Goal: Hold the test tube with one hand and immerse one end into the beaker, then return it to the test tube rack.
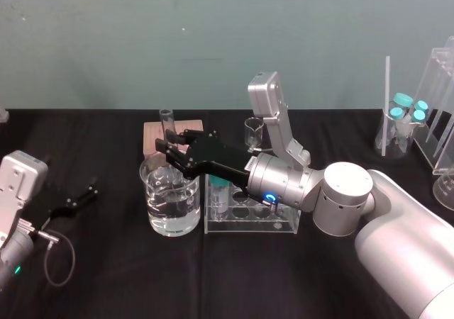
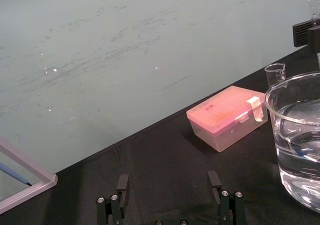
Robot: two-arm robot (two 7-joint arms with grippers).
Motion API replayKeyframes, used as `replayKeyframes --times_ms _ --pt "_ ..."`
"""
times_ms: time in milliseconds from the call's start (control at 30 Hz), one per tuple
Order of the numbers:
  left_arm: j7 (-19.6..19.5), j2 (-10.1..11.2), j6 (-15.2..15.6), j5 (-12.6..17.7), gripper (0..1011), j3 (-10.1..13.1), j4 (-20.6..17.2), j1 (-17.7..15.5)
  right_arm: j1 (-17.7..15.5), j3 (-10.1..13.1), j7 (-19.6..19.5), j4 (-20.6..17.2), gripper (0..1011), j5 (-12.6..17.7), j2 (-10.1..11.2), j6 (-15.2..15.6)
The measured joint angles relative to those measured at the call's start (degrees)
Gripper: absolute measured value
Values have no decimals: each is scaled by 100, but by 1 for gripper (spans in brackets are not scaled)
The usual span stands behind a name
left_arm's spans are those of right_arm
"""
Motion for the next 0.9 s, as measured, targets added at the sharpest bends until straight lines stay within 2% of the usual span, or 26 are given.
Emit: replayKeyframes --times_ms 900 --pt "0 0 0 0 1000 0 0 0 26 8 1 40 225 -5 -1 -21"
